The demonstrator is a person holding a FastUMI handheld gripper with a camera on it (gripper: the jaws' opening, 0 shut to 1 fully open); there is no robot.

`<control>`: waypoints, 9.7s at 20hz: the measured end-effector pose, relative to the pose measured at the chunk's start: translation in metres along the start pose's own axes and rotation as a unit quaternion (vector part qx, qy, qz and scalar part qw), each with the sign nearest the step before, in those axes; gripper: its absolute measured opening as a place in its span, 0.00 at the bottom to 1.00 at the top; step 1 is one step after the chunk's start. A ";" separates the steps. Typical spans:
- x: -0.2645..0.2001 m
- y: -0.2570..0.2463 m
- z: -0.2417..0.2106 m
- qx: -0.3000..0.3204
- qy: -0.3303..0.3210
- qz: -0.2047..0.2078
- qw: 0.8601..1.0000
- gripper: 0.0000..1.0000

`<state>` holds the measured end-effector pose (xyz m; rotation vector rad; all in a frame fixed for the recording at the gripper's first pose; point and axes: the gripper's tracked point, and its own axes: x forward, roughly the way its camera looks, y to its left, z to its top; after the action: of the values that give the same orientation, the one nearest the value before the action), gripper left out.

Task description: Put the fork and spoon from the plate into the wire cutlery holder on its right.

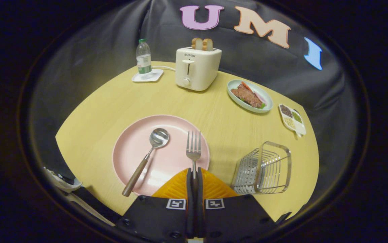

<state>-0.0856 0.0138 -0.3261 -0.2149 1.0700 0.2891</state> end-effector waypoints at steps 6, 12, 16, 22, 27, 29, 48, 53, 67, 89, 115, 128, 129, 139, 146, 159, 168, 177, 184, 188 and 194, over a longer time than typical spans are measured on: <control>-0.027 -0.033 0.010 -0.005 0.006 0.009 1.000 0.07; -0.046 -0.076 0.006 -0.030 0.025 0.012 0.999 0.08; -0.053 -0.101 0.005 -0.033 0.037 0.008 0.999 0.08; -0.056 -0.128 -0.014 -0.067 0.071 0.006 0.995 0.08; -0.047 -0.128 -0.028 -0.077 0.112 0.024 0.990 0.08; -0.043 -0.129 -0.031 -0.083 0.130 0.026 0.988 0.08; -0.025 -0.122 -0.028 -0.081 0.223 0.049 0.970 0.15; -0.027 -0.115 -0.020 -0.071 0.190 0.044 0.978 0.77; -0.050 -0.032 0.040 0.026 -0.059 0.014 0.998 1.00; 0.042 0.085 -0.008 0.068 -0.104 -0.022 0.992 1.00; 0.031 0.072 -0.020 -0.004 -0.020 0.014 1.000 0.07; -0.035 -0.038 -0.003 -0.023 0.041 0.007 0.999 0.07; -0.040 -0.048 -0.004 -0.025 0.048 0.005 0.999 0.07; -0.066 -0.120 -0.025 -0.015 0.150 0.006 0.989 0.07; -0.057 -0.127 -0.028 -0.018 0.199 0.013 0.980 0.10; -0.066 -0.097 0.000 0.038 0.104 0.028 0.993 1.00; -0.098 -0.064 0.042 0.108 -0.074 0.010 0.991 1.00; -0.163 -0.042 0.094 0.118 -0.281 -0.055 0.951 0.99; -0.210 -0.044 0.128 0.123 -0.400 -0.110 0.901 0.99; -0.224 -0.046 0.136 0.114 -0.421 -0.127 0.891 0.99; -0.229 -0.047 0.142 0.110 -0.424 -0.125 0.890 0.99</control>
<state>-0.0549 -0.0156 -0.0560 -0.0060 0.1921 0.0067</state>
